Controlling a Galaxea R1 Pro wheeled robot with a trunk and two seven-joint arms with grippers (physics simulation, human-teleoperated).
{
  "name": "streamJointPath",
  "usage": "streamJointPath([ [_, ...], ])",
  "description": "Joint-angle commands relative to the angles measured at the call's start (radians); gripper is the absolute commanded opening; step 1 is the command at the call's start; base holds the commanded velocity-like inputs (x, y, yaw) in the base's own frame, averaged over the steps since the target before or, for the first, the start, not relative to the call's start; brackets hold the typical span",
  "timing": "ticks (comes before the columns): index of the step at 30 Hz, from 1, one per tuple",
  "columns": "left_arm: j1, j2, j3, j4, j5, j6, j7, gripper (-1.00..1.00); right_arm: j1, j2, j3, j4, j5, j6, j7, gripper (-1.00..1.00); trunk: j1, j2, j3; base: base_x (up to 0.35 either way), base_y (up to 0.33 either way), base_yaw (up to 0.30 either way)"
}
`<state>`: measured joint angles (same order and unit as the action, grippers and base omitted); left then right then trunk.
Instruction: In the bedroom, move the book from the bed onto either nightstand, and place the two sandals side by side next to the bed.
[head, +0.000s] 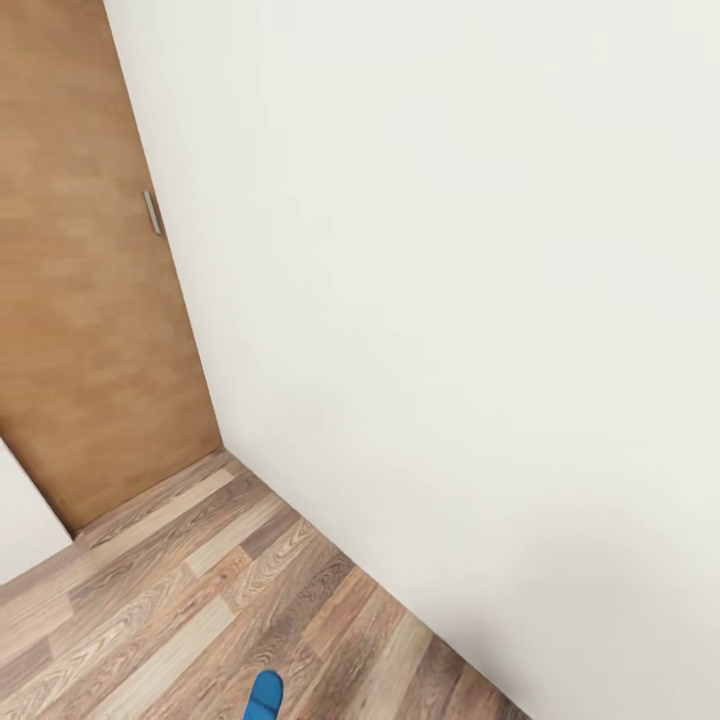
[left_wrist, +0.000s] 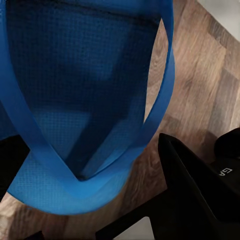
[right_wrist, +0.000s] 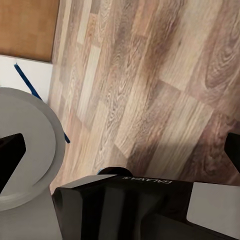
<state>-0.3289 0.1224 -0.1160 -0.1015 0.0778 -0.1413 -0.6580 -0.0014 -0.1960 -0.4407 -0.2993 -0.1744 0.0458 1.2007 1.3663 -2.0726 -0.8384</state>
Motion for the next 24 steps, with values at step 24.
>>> streamJointPath([
  [24, -0.001, 0.000, -0.008, 0.001, 0.007, -0.006, 0.001, -1.00, 0.000, 0.000, -0.001, 0.000, -0.004, 0.005, 0.004, 1.00, 0.000, 0.000, -0.001, 0.000, 0.000, 0.250],
])
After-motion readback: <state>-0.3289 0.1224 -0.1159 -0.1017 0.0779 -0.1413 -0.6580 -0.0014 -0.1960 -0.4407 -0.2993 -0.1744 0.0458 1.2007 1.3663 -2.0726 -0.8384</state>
